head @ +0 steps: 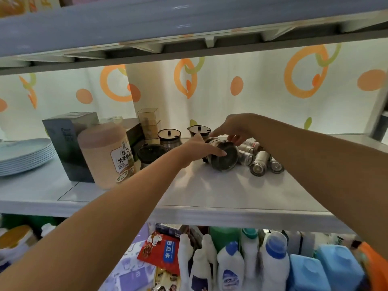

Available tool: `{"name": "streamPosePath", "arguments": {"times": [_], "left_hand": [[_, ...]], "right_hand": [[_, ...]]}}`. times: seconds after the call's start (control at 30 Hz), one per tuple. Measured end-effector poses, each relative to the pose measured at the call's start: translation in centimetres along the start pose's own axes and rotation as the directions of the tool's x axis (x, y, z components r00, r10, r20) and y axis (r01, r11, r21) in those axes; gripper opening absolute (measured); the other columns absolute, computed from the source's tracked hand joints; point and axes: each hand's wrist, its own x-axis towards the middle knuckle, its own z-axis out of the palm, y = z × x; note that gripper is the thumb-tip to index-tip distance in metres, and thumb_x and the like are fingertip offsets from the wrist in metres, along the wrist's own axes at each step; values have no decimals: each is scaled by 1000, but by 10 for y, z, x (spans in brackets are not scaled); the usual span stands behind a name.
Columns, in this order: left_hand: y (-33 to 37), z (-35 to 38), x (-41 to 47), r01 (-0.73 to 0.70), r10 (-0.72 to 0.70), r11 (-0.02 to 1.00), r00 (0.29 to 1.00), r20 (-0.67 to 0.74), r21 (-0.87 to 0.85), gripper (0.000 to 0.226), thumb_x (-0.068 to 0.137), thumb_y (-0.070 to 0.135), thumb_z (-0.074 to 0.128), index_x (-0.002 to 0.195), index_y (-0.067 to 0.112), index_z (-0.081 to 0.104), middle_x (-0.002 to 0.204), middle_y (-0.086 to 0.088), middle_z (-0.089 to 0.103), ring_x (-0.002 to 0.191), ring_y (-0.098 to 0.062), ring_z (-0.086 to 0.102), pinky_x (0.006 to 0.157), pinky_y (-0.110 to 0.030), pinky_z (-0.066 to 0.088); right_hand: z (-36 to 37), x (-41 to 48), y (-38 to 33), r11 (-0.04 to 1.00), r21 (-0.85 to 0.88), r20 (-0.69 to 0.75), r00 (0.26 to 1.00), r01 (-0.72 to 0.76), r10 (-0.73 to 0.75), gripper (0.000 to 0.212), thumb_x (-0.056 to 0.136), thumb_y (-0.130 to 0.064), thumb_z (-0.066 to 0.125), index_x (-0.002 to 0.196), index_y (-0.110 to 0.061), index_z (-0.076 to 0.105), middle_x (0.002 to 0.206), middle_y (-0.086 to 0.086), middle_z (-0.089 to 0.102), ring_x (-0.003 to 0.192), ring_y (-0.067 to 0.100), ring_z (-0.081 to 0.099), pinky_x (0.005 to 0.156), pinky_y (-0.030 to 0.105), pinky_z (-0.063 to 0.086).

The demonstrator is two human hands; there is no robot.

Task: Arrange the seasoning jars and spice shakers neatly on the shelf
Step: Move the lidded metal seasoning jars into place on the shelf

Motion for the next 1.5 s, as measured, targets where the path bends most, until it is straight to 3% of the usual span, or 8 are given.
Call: {"name": "streamPosePath", "arguments": {"times": [0.1,0.2,0.43,0.63,0.83,1.13,1.37,1.5], "left_hand": [[-3,-3,12,-31,30,999,999,29,37,131,40,53,86,148,14,22,138,-9,52,124,-28,49,103,-39,42],[-4,-4,12,-85,83,995,995,48,44,131,51,42,88,151,17,6,140,-7,51,126,-28,48,96,-36,39],[-9,-1,12,-185,189,978,981,-38,92,115,53,43,86,145,15,24,124,-4,58,110,-23,57,95,-40,49],[-10,-5,-2,-290,331,902,940,-82,318,114,56,46,84,149,18,23,136,-4,55,118,-27,54,97,-39,47],[-18,-15,-23,-441,592,651,805,-49,617,109,64,42,79,151,19,18,133,-2,57,116,-25,56,93,-32,43],[-33,-20,-35,-499,734,425,678,36,755,104,70,39,77,151,24,14,130,-2,57,108,-22,58,88,-33,50],[-54,-2,-38,-438,718,501,692,-76,746,114,77,50,71,155,16,-5,162,-1,14,148,-16,15,116,-24,6],[-68,27,-49,-506,566,825,749,-345,252,89,93,54,49,154,20,-6,163,3,2,148,-11,5,117,-29,6]], "right_hand": [[2,5,-2,1000,-27,6,1000,5,-5,59,81,-48,75,119,-7,54,113,17,61,97,29,63,86,36,55],[4,12,-1,998,-54,17,1000,12,-11,56,77,-51,76,106,-8,56,101,14,61,88,27,61,78,34,54],[10,13,0,996,-89,1,1000,27,-27,47,79,-51,75,75,-13,48,69,7,44,60,20,46,55,30,41],[7,7,3,996,27,11,997,81,-81,48,74,-49,80,88,-7,60,77,9,57,69,22,57,66,30,49],[2,-11,4,975,115,73,978,189,-198,38,77,-33,80,103,-6,71,98,12,69,81,21,65,74,29,54],[19,-30,0,952,191,96,961,240,-261,28,84,-17,70,110,-6,68,96,7,72,90,17,71,76,26,57],[36,-33,1,918,256,-66,953,301,-294,62,75,-16,80,129,-11,49,108,7,66,102,22,67,88,34,56],[50,-37,14,911,183,-187,923,368,-336,87,71,-23,86,144,-13,39,112,2,61,107,21,59,87,28,47]]}}
